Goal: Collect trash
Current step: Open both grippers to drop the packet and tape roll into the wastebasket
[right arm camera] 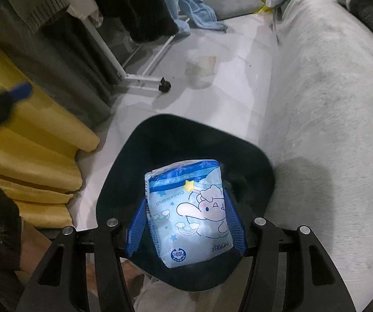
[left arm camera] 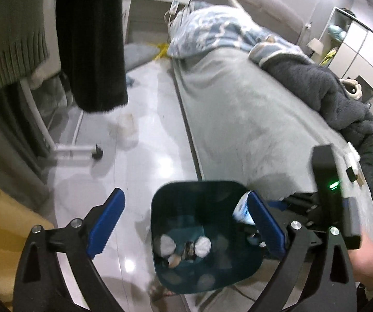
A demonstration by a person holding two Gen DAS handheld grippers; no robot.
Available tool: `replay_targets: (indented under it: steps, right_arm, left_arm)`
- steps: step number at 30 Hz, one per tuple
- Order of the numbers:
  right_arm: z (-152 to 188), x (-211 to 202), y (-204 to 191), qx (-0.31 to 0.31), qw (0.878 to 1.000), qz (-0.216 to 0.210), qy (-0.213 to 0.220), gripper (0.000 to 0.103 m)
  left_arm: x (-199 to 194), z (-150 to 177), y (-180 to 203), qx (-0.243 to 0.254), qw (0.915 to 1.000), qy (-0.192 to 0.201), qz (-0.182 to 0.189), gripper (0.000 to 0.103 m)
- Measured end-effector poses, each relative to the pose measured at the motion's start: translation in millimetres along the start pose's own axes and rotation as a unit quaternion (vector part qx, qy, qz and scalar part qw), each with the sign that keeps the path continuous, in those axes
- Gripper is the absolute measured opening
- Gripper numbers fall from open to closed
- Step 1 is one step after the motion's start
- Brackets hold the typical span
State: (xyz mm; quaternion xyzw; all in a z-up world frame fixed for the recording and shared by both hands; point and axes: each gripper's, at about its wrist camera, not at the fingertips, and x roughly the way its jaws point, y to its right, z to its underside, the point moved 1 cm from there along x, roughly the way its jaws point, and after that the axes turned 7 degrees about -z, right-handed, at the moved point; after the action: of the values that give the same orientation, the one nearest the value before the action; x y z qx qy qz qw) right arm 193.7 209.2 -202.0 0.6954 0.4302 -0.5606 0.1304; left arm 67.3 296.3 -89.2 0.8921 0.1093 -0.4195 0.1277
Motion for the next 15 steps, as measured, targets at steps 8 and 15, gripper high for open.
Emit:
replay_targets:
  steps: [8,15]
  right_arm:
    - [2.7,5.4,-2.4,0.005,1.000,0.006,-0.016,0.081]
    - [-7.6,-35.4,-11.3,0.009,1.000,-0.006,0.024,0.089]
  left_arm:
    - [-33.1,-14.1,17.0,0.042,0.9954,0.086,0.006,0.097]
    - [-64.6,-25.4,47.5,0.074,0.9858,0.149,0.021,0.098]
